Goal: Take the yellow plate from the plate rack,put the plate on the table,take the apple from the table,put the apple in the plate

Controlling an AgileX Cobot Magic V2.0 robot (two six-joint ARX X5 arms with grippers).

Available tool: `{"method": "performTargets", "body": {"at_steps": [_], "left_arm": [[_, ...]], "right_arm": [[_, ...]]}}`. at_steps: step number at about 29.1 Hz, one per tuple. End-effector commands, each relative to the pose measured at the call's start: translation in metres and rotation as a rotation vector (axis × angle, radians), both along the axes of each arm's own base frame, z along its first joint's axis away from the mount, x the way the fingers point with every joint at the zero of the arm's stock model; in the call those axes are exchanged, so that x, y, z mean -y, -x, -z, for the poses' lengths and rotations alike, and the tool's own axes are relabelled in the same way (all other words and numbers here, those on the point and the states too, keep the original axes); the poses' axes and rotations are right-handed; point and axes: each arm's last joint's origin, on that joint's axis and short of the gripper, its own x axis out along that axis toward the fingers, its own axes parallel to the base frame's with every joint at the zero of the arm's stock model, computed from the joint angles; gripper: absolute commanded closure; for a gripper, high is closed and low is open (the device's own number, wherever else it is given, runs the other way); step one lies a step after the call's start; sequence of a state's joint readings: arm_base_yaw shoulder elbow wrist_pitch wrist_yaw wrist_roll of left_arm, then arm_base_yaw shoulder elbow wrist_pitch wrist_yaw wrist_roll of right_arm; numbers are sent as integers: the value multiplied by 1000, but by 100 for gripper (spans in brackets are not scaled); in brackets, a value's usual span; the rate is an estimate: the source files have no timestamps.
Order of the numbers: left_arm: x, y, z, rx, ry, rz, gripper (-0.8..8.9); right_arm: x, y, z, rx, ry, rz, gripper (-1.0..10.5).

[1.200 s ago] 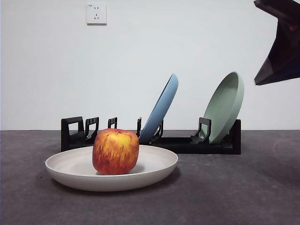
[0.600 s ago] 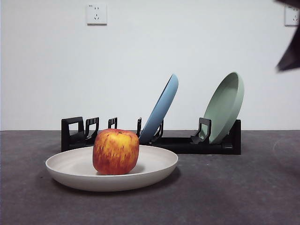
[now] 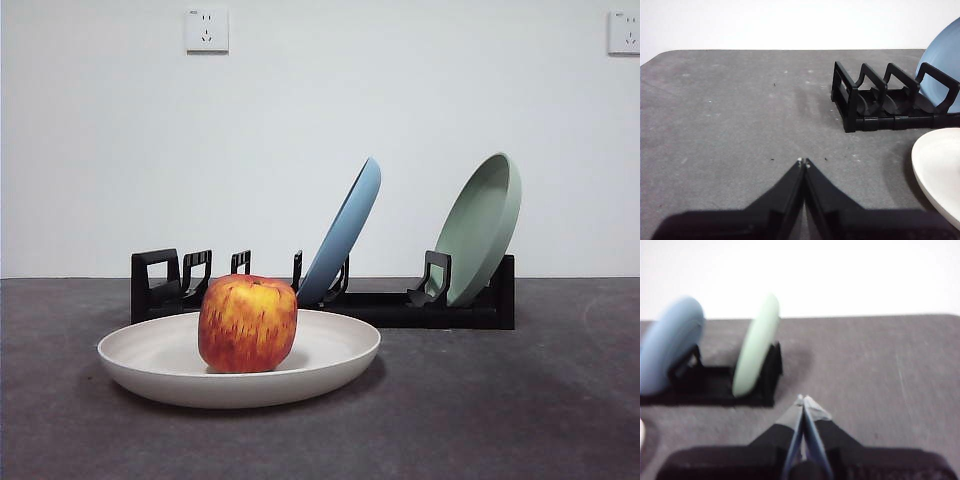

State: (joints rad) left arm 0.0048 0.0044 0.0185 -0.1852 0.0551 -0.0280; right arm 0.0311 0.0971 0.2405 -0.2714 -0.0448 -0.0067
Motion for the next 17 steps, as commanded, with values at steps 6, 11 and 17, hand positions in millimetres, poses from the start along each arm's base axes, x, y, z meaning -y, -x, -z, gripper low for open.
{"method": "performTargets", "body": {"at_steps": [6, 11, 17], "left_arm": [[0, -1, 4, -7, 9, -6, 816], [0, -1, 4, -7, 9, -6, 816], [0, -1, 4, -7, 9, -6, 816]], "right_arm": [[-2, -5, 56, -82, -35, -22, 948], [-5, -7, 59, -74, -38, -43, 948], [-6, -8, 63, -55, -40, -53, 948]]}}
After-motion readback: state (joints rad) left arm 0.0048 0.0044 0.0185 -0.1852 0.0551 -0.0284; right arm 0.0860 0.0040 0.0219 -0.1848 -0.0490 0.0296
